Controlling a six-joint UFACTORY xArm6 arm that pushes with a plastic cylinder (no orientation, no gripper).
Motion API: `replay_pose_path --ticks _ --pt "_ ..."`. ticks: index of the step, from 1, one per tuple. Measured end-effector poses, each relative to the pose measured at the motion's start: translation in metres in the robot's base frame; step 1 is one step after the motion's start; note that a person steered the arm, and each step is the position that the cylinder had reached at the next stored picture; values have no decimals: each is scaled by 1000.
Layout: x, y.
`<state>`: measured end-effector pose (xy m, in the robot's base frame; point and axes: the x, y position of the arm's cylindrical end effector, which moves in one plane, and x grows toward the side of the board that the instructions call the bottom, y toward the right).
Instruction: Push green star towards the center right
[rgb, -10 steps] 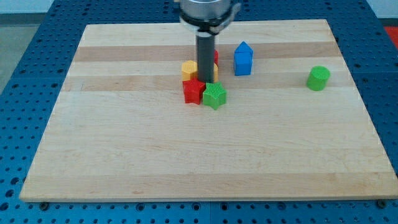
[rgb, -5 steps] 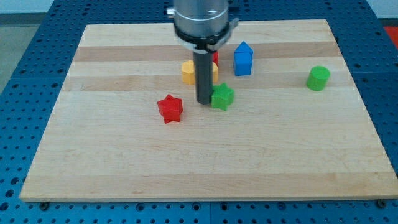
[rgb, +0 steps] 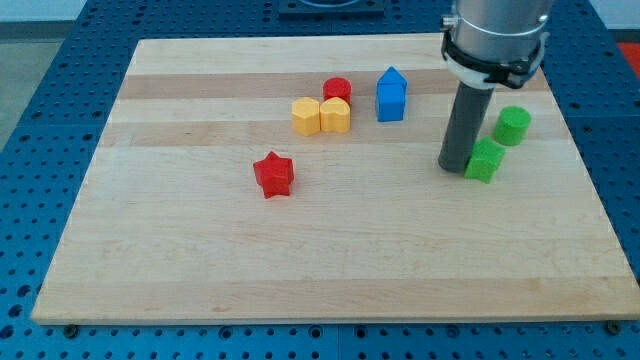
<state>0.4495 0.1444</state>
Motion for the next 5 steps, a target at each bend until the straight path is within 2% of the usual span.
replay_pose_path --ticks 2,5 --pt "17 27" --pt "18 70"
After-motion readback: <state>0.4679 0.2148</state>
